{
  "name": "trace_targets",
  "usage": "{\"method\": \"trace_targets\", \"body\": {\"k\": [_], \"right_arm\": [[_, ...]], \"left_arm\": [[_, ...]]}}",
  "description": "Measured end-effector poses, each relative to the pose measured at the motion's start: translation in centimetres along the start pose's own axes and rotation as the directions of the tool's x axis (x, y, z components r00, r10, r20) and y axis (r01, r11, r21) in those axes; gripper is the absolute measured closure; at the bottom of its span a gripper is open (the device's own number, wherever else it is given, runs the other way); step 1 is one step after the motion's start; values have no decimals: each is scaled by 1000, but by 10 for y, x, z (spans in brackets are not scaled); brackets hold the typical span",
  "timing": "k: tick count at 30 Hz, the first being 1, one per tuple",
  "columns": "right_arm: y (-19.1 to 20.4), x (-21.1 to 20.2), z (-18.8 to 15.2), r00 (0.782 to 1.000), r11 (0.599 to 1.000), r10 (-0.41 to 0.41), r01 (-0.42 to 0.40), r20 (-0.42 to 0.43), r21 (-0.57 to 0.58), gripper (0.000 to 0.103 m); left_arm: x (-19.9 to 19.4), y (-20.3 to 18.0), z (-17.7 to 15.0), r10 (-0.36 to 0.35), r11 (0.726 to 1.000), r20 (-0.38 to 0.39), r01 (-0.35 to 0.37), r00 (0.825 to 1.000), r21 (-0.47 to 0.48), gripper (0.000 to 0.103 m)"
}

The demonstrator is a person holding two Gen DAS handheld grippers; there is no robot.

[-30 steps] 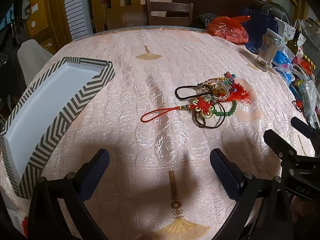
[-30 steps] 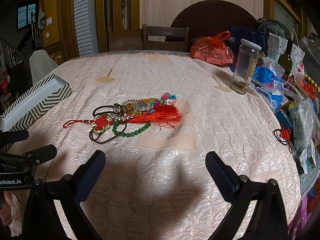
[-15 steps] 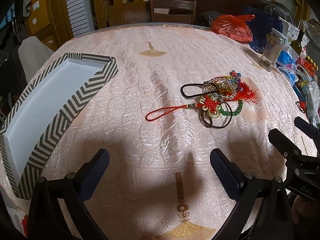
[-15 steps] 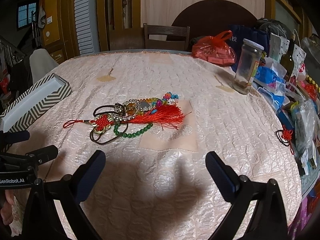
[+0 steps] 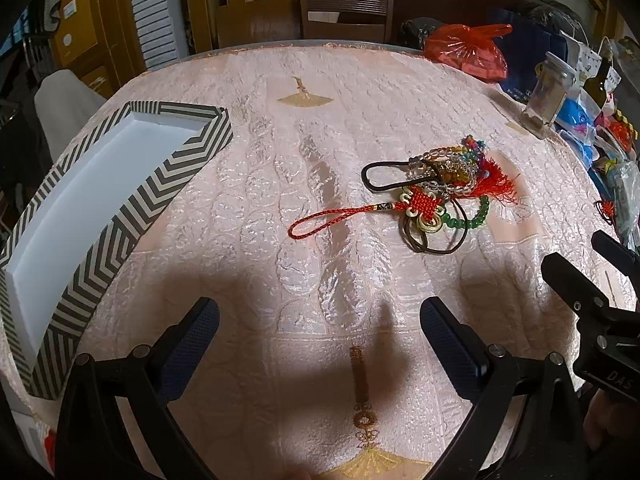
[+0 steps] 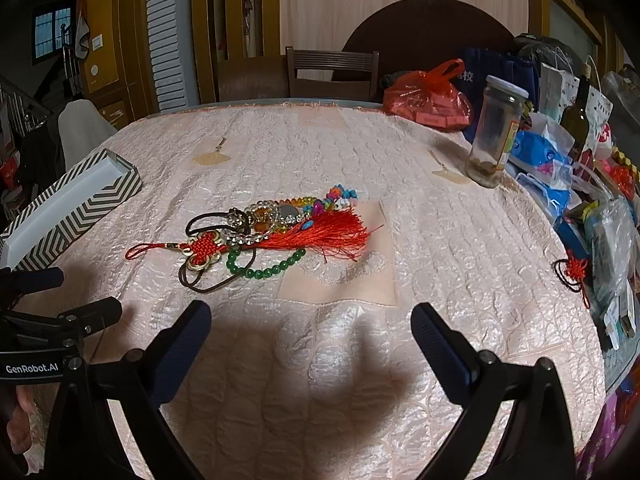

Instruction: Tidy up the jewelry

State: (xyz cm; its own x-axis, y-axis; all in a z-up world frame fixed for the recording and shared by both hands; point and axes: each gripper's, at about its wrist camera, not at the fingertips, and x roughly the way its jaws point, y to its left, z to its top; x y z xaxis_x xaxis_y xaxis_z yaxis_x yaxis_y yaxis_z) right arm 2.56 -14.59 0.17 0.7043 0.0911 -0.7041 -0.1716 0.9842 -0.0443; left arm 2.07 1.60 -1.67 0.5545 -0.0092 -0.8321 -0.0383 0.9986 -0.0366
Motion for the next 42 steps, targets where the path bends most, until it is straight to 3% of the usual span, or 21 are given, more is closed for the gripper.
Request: {"method": "trace_targets", "body": {"k": [10,15,17,21,24,26,32,38,39,42], "right_arm": [[0,3,0,1000,1000,1,-1,-2,0,1],[1,6,-1,999,1000,-26,26,-21,3,1],[0,9,-2,998,999,-45,45,-42,1,1],[-9,20,-6,993,998,-59,62,-104,26,1],[-16,29,-9,988,997,-41,51,-152,63,1],[-21,35,-13,982,995,-28,45,-188,86,1],[-30,43,-20,971,991,-15,46,-237,126,1],[-29,47,-22,965,992,-18,50,-260,116,1],[-28,47,-22,965,993,-15,46,-261,112,1],[-24,49,-20,963,994,-19,48,-268,101,1]], "left_arm": [[6,4,4,-2,1000,18,1,1000,20,3],[13,4,20,-79,994,50,75,996,75,3],[18,0,28,-120,984,61,110,991,141,3],[28,-17,42,-195,944,6,185,981,273,17],[35,-32,52,-259,902,-10,246,966,355,18],[44,-36,58,-271,894,-25,261,962,365,18],[71,-34,62,-287,899,-83,298,954,321,18],[68,-43,59,-281,900,-65,287,957,329,18],[68,-43,59,-278,903,-58,282,959,323,21],[70,-45,60,-226,923,-38,227,973,311,41]]}}
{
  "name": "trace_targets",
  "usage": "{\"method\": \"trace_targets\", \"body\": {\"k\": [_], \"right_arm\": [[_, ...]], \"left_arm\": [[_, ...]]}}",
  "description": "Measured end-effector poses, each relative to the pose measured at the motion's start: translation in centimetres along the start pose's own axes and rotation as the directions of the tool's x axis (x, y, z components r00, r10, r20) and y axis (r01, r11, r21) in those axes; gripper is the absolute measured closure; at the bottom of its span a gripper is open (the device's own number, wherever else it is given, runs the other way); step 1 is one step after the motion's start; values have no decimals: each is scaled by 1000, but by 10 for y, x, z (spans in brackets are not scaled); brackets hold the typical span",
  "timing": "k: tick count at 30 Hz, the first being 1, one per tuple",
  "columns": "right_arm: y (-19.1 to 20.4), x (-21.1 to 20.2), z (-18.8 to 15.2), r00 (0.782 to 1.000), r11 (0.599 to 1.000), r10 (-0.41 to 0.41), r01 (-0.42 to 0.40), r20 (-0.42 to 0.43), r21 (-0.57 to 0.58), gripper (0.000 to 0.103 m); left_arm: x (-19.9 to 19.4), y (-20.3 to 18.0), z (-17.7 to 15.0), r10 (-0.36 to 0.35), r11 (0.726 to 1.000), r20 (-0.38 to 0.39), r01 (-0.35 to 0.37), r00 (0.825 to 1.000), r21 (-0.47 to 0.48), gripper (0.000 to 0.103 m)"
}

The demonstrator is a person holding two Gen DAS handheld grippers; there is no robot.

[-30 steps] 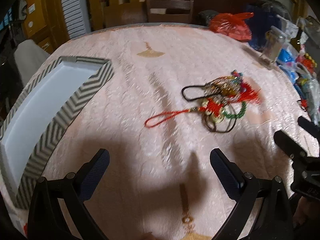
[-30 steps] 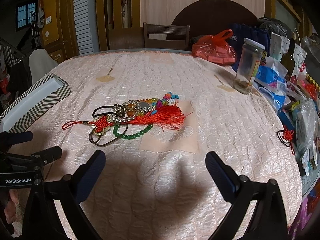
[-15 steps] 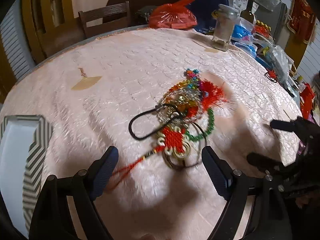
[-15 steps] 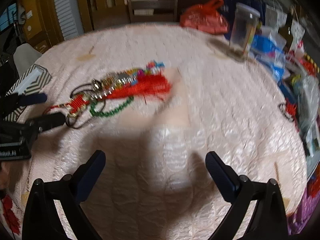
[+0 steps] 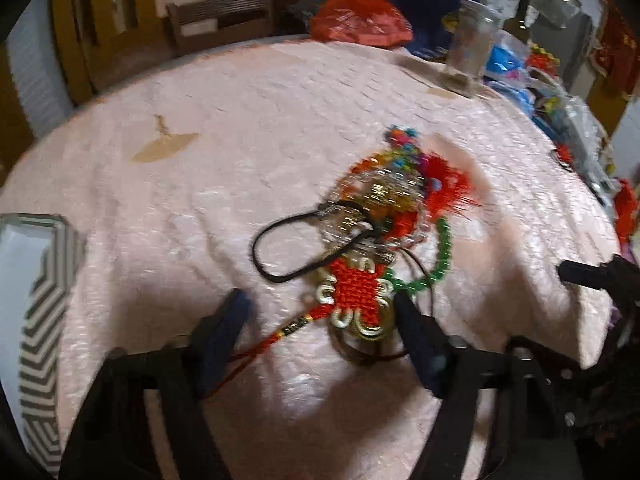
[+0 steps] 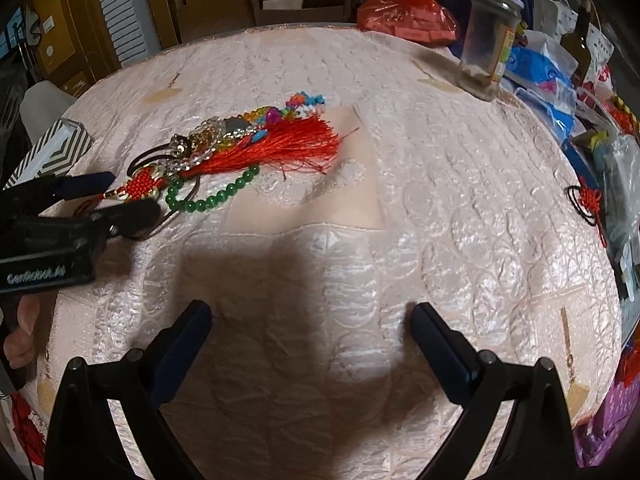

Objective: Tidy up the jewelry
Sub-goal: 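Lower the left tool onto the red knot tassel and close it, then lift the red tassel with the left tool while the right tool grasps the crystal bracelet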

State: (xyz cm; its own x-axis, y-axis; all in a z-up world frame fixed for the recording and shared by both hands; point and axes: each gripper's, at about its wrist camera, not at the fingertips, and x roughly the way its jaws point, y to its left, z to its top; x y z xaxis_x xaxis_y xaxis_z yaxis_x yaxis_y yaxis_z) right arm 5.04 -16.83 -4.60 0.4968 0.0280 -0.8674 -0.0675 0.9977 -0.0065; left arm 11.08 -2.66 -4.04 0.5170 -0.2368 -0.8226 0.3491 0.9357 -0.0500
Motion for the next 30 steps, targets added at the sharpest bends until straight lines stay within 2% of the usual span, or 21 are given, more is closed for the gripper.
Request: {"method": "trace_targets", "body": {"k": [1,4,5,6,7,9,11,12,13,14,15,19,30], "right_arm": [[1,0,0,1000,1000,-5,5,-1,-5,1],[2,0,-1,1000,1000,-9,9,0,-13,1],[2,0,-1,1000,1000,-9,9,0,-13,1],[2,0,-1,1000,1000,-10,10,0,-14,1],[1,0,-1,1000,1000,-11,11,1,-14,1],[2,1,-1,1000,1000,-11,11,0,-14,1],[2,1,-1,1000,1000,-11,11,0,-14,1],[2,1,-1,1000,1000,-11,11,0,-15,1],[2,1,-1,1000,1000,-11,11,1,-15,1],[2,1,-1,1000,1000,-10,10,2,-16,0],[2,1,-1,1000,1000,-9,9,3,-17,0],[3,2,-1,1000,1000,-10,10,5,-17,0],[3,2,-2,1000,1000,-9,9,10,-18,0]], "left_arm": [[-1,1,0,10,1000,2,-10,1000,-11,45],[-3,7,-3,-5,999,10,6,1000,-50,44],[-3,8,-4,-10,998,12,11,1000,-56,42],[-2,7,-4,-21,998,12,22,1000,-56,32],[-1,5,-4,-30,999,10,30,1000,-44,28],[0,1,-4,-10,1000,14,10,1000,-22,28],[-4,-2,-6,-30,999,47,31,998,-15,43],[-6,0,-7,-54,998,58,56,997,-29,64],[-8,2,-7,-79,996,57,82,995,-45,76],[-10,4,-7,-103,992,64,107,993,-61,76],[-15,4,-8,-108,992,89,113,990,-58,76],[-25,2,-8,-116,992,104,121,988,-41,78],[-111,13,-19,-157,983,247,174,956,-48,79]]}}
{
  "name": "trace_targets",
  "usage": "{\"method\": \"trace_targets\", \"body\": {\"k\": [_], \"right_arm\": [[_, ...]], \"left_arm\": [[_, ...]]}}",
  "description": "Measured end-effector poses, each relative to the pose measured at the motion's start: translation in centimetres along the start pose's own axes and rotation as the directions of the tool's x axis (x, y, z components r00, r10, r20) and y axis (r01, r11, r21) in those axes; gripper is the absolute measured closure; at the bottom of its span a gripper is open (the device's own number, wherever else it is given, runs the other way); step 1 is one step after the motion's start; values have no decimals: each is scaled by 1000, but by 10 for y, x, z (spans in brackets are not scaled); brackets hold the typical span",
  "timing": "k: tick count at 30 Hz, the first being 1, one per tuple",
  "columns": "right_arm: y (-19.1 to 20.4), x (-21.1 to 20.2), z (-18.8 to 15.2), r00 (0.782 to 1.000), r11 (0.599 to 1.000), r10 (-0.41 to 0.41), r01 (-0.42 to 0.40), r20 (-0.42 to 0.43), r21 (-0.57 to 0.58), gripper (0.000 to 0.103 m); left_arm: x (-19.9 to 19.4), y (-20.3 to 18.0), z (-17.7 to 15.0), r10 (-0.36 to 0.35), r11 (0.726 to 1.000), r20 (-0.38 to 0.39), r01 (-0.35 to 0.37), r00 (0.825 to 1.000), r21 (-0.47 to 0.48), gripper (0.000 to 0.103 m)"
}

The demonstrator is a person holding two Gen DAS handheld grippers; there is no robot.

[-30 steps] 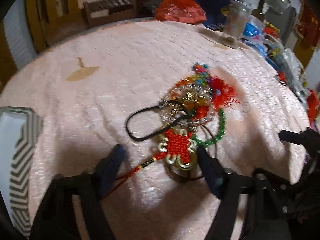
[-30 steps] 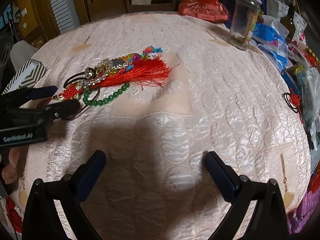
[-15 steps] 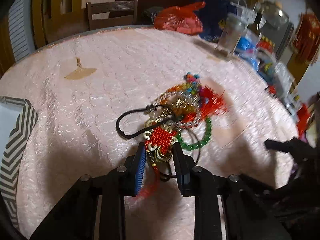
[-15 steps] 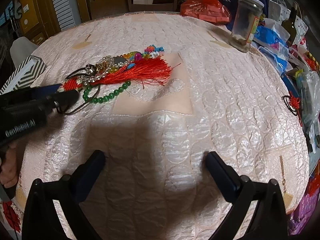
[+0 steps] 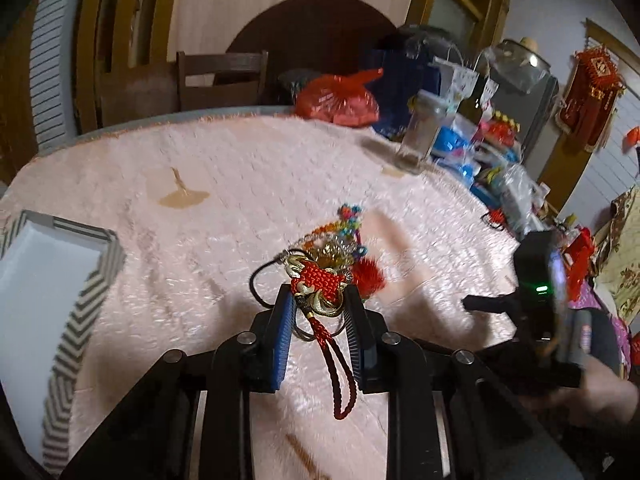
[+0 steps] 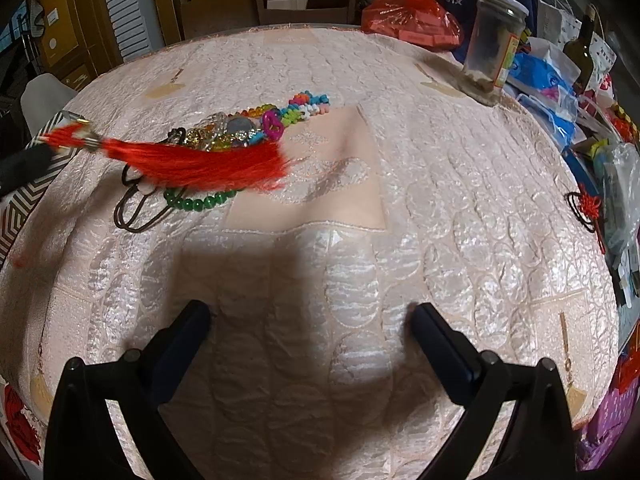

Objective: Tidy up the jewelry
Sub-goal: 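Lift the red tassel with the left tool while the right tool grasps the crystal bracelet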

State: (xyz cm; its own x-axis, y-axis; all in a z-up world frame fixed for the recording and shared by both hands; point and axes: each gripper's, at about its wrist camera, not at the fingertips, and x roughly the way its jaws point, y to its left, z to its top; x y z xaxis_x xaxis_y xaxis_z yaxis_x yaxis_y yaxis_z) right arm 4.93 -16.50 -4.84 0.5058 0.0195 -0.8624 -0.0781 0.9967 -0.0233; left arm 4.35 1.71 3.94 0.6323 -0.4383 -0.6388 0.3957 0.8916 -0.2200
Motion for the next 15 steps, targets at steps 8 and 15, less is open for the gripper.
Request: {"method": "trace_targets", "body": {"k": [8,15], "right_arm": [[-2,-1,-2,1000,1000,5,-5,5,-3,0],[-10,-14,15,995,995,89,-91,55,46,7]], "left_arm": [[-52,25,7,132,990,110,-125,985,-68,78],[-26,47,-27,269,957,1,-268,963,-111,78]]}}
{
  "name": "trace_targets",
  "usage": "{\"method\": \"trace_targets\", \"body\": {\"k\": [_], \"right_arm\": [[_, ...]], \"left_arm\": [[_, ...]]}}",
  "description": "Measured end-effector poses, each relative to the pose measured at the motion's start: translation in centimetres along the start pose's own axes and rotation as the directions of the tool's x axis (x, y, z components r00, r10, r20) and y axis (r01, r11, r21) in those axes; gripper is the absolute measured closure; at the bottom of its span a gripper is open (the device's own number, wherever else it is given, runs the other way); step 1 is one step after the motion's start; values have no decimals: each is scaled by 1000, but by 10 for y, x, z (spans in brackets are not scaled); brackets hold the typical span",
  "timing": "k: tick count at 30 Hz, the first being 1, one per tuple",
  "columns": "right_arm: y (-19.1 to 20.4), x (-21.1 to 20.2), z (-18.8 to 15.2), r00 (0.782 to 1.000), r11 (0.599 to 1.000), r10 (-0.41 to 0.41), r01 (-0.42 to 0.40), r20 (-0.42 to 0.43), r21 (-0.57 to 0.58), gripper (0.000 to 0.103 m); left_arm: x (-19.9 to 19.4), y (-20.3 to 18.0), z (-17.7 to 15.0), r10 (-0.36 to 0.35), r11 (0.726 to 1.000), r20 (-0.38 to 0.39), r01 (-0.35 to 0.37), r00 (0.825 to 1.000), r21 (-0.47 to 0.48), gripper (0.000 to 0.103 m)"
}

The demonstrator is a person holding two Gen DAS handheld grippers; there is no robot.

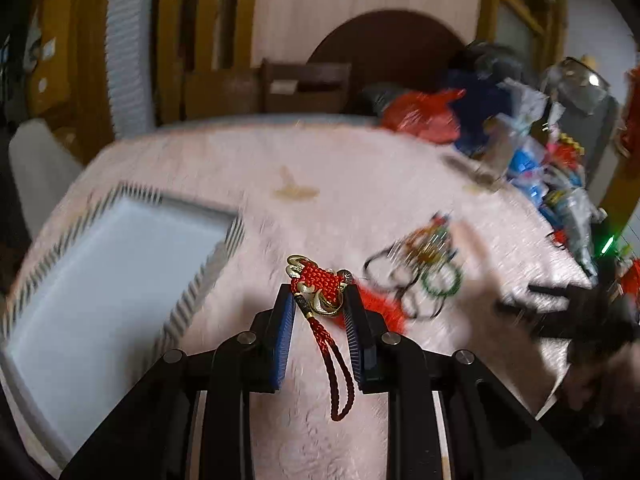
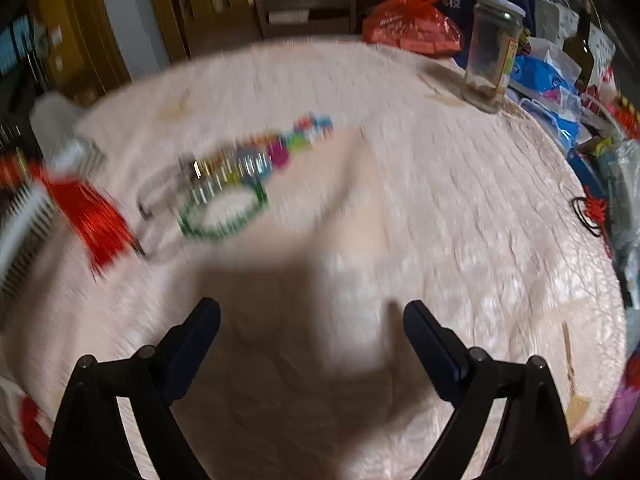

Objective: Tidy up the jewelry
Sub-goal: 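Lift the red tassel with the left tool while the right tool grasps the crystal bracelet, then carry the tassel with the left tool while the right tool carries the crystal bracelet toward the tray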

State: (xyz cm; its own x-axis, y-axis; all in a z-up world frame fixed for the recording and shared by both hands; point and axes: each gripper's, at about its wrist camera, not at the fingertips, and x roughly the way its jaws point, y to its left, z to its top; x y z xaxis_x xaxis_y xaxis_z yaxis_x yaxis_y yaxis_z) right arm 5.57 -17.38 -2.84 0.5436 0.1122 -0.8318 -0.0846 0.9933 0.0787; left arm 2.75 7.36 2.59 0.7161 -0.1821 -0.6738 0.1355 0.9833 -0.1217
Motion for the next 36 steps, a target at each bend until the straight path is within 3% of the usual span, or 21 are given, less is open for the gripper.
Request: {"method": "trace_targets", "body": {"k": [2,5,6,7,10,14,20,31,34,36], "right_arm": [[-1,-7,15,999,1000,22,-22,33,-3,11],[-2,-7,34,997,998,42,-39,65,-43,46],[-3,-3,42,995,996,74,-71,61,-50,64],[-2,0,50,991,992,116,-113,62,-55,70],[11,9,69,980,976,179,-165,86,-145,70],[31,25,82,968,948,237,-210,88,-241,71],[41,55,89,967,935,254,-235,39,-264,86],[53,60,80,978,921,201,-168,61,-351,87],[55,58,78,983,920,170,-134,64,-369,95],[53,56,77,988,928,141,-109,64,-356,95]], "left_arm": [[7,3,-9,25,1000,-3,-25,1000,-13,78],[17,6,-20,72,997,-2,-72,997,-26,78],[23,9,-22,77,996,-16,-77,997,-40,78],[27,11,-26,82,995,-28,-83,996,-48,78],[39,13,-38,134,990,-40,-136,990,-40,78],[51,19,-49,123,988,-86,-130,989,-82,78],[52,18,-47,125,988,-87,-132,988,-77,78],[55,13,-45,140,987,-95,-146,986,-60,78],[56,13,-44,144,987,-96,-150,985,-57,78],[56,13,-44,144,987,-97,-150,985,-56,78]]}}
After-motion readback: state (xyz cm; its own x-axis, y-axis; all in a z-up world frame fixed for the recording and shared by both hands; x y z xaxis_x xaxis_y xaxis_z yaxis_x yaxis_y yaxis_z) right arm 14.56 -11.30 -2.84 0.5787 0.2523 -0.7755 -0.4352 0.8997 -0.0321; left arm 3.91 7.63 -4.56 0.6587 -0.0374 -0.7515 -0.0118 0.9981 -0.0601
